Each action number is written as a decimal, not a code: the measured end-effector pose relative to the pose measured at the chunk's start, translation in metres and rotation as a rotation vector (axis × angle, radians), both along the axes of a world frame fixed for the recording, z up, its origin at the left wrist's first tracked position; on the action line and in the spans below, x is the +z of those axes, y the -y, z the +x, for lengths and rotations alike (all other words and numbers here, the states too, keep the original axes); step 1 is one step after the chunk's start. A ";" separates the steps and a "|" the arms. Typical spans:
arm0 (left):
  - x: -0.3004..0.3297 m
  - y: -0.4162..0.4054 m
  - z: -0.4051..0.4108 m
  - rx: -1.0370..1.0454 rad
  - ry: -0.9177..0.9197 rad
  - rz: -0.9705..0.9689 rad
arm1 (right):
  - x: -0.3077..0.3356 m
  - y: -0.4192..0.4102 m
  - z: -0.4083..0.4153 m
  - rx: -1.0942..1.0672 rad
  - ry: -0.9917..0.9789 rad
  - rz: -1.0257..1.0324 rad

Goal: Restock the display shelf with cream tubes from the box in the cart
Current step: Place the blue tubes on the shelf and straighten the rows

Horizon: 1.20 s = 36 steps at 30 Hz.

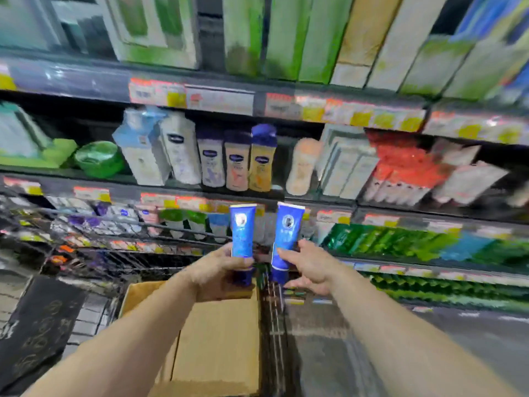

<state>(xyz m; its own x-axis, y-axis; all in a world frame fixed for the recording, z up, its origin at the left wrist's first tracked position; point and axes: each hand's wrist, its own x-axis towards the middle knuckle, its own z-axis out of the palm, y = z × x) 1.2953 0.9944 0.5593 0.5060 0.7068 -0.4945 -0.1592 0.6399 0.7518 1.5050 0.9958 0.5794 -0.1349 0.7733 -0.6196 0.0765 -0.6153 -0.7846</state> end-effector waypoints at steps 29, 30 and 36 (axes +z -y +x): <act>0.208 0.035 0.566 -0.061 -0.016 0.670 | 0.190 0.153 0.546 -0.503 0.104 0.560; 0.209 0.027 0.572 -0.061 -0.019 0.687 | 0.193 0.145 0.554 -0.501 0.102 0.574; 0.221 -0.041 0.605 -0.006 -0.021 0.709 | 0.206 0.081 0.608 -0.523 0.165 0.654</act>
